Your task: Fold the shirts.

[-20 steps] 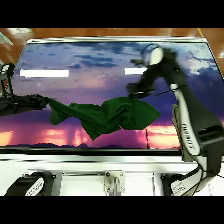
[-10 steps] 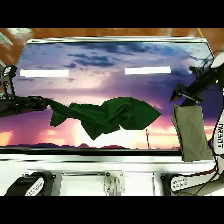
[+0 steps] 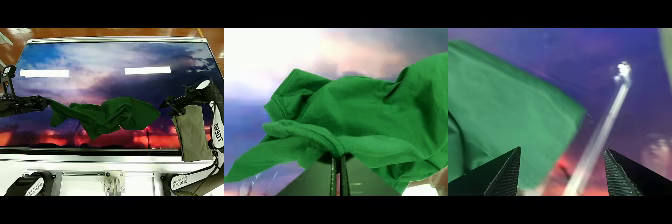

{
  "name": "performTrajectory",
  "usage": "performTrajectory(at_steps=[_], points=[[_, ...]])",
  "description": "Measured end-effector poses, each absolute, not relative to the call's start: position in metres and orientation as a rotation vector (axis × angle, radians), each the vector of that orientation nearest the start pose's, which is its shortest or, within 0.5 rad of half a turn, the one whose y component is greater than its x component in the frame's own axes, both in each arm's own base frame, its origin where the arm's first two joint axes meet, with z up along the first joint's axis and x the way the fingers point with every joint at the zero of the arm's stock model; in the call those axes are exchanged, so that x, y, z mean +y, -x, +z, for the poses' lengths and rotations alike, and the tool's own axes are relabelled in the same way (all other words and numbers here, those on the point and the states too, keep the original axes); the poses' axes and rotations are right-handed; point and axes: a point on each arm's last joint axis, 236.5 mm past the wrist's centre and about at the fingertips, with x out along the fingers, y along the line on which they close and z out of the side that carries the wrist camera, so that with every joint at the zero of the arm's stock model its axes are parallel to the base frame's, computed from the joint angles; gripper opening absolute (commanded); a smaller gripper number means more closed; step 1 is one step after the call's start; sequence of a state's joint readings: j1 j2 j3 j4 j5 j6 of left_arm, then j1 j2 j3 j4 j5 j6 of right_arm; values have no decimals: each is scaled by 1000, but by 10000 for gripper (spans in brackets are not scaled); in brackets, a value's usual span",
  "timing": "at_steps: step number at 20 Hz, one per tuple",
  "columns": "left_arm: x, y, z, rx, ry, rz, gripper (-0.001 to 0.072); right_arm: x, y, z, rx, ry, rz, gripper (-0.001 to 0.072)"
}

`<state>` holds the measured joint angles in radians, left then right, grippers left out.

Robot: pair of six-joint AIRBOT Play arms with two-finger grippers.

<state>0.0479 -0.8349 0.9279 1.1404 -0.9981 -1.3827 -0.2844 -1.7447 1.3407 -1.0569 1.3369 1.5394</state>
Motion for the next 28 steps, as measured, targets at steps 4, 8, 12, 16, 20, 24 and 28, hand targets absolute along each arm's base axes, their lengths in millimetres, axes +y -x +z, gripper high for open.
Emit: performTrajectory(at_steps=[4, 8, 12, 16, 20, 24, 28], points=[[-66, -345, 113, 856, 238, -262, 40, 19, -407, -114, 1594, -754, 98, 640], [-66, -345, 113, 855, 242, -260, 40, 38, -416, -126, 1580, -758, 94, 141], [-65, -347, 115, 843, 243, -255, 40, 48, -428, -123, 1538, -699, 119, 58], [-56, -361, 139, 759, 217, -227, 40, 59, -460, -34, 1327, -581, 286, 59], [-28, -378, 231, 552, 165, -166, 40, 61, -477, 145, 932, -391, 399, 58], [-6, -363, 379, 232, 101, -111, 40, 63, -427, 343, 477, -268, 388, 57], [0, -317, 486, -13, 32, -70, 40, 65, -343, 444, 239, -226, 346, 58]])
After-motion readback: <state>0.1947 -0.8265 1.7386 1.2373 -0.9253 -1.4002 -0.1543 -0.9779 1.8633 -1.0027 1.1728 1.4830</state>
